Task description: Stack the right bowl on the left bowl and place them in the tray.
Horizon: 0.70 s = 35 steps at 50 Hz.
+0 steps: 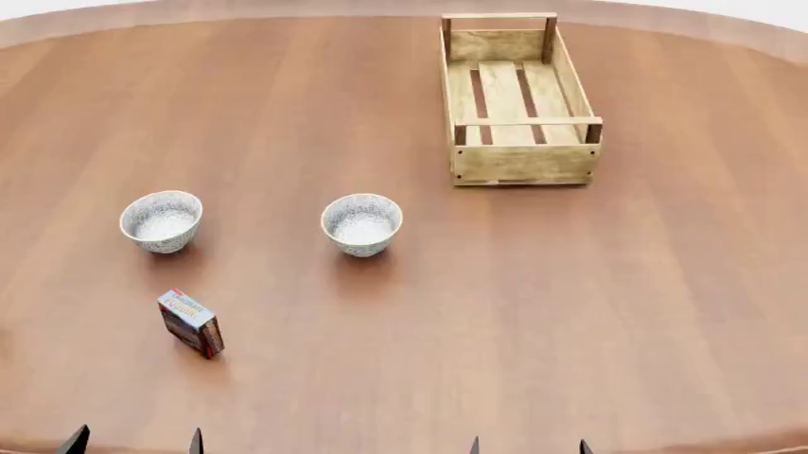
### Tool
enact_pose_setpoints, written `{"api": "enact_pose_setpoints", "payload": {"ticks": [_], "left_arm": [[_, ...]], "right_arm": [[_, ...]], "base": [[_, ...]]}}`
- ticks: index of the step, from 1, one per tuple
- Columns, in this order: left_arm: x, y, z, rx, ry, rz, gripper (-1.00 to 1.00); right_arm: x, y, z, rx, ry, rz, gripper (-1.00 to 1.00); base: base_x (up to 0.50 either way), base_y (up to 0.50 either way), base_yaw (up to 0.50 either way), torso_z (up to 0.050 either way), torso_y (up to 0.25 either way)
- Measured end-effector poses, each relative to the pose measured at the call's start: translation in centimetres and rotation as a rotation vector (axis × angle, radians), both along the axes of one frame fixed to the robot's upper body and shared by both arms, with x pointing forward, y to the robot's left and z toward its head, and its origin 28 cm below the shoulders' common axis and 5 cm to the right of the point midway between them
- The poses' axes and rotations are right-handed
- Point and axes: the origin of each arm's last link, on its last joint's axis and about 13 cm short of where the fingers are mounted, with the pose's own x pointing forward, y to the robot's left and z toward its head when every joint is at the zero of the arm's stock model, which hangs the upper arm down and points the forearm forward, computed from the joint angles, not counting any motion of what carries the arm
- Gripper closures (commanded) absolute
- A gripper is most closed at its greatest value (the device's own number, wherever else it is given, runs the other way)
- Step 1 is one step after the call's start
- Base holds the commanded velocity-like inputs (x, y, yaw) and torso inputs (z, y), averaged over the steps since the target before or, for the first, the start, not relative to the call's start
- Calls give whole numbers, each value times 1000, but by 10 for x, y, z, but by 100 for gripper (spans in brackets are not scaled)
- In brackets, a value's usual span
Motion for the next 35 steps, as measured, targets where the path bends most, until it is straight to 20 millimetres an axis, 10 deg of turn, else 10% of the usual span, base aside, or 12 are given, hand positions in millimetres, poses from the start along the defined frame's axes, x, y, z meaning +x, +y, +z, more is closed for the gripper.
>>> {"api": "enact_pose_setpoints", "payload": {"ticks": [35], "left_arm": [[1,3,-4,-22,-36,27,-100]], "right_arm": [[-2,-1,-4,9,-12,13,-100]], "base": [[0,0,0,0,0]]}}
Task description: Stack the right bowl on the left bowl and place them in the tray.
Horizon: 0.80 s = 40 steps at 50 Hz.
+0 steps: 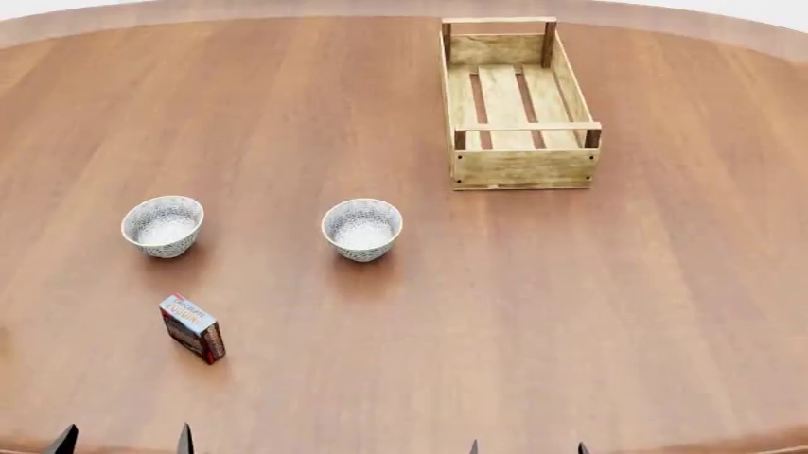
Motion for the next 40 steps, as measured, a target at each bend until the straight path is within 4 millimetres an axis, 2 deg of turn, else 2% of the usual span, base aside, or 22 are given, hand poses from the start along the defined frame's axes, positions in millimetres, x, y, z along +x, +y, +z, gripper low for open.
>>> {"api": "enact_pose_setpoints", "payload": {"ticks": [11,15,22,30,40], "left_arm": [[0,1,-1,1,-3,30,-100],[-1,2,4,19,-66,68,-100],[-9,4,33,41,-287,153,-100],[-24,9,70,47,-529,241,-100],[-35,11,90,43,-668,287,-100]], "right_arm": [[-1,0,-2,21,-4,10,-100],[-1,-1,2,31,-47,8,-100],[-9,-3,29,59,-269,2,-100],[-26,-5,65,94,-543,5,-100],[-39,-5,85,111,-697,16,-100]], "base": [[0,0,0,0,0],[0,0,0,0,0],[0,0,0,0,0],[0,0,0,0,0],[0,0,0,0,0]]}}
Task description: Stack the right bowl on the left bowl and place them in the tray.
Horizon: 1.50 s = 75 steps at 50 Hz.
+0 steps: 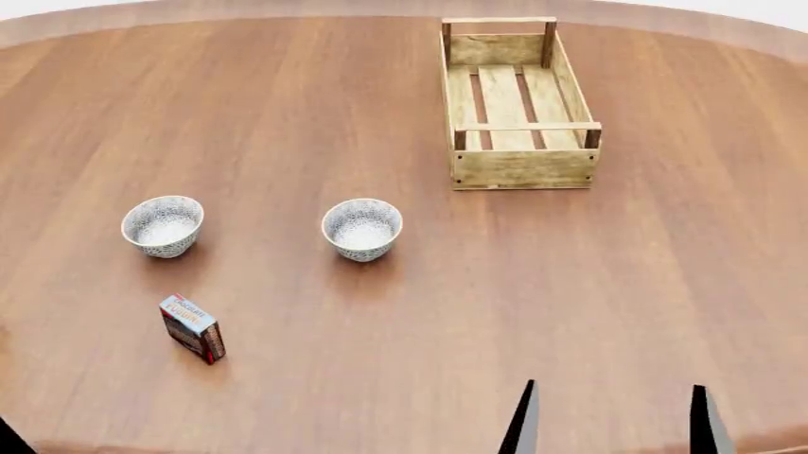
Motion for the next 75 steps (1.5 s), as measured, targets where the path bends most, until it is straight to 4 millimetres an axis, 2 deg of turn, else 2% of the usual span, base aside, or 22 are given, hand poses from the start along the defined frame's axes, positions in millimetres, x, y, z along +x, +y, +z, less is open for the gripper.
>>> {"api": "enact_pose_setpoints", "payload": {"ticks": [16,45,51,75], "left_arm": [[-6,1,7,-11,-62,3,-100],[-8,0,7,-18,-65,-9,-100],[-8,-1,6,-20,-60,-10,-100],[-7,-1,5,-23,-53,-14,-100]], "right_arm": [[-7,0,7,6,-70,21,-100],[-10,-1,6,-37,-126,7,-100],[-10,-1,5,-44,-126,9,-100],[-10,-2,4,-37,-125,23,-100]], "base": [[0,0,0,43,0],[0,0,0,50,0],[0,-44,0,0,0],[0,-498,0,0,0]]}}
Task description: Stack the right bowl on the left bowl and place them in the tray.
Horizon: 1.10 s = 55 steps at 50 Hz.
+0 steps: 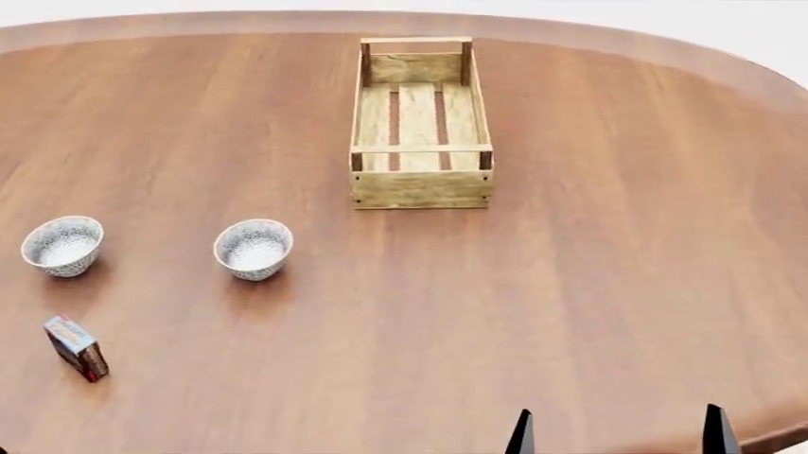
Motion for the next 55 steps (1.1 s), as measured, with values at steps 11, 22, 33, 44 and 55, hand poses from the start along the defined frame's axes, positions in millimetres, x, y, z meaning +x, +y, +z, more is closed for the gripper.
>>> {"api": "enact_pose_setpoints", "payload": {"ticks": [11,22,33,44,55], "left_arm": [[0,-1,-2,0,5,-2,-100],[0,0,-4,1,9,0,-100],[0,0,-5,3,11,0,-100],[-1,0,-5,7,12,-2,-100],[-1,-1,-6,9,14,-4,-100]], "right_arm": [[1,-1,-1,-2,9,-2,-100],[1,2,-3,-17,42,-1,-100],[2,4,-4,-33,55,6,-100],[2,4,-4,-38,57,-2,-100],[3,3,-4,-39,58,-13,-100]], "base": [[0,-390,0,0,0],[233,32,0,0,0],[500,78,0,0,0],[500,27,0,0,0],[500,0,0,0,0]]}}
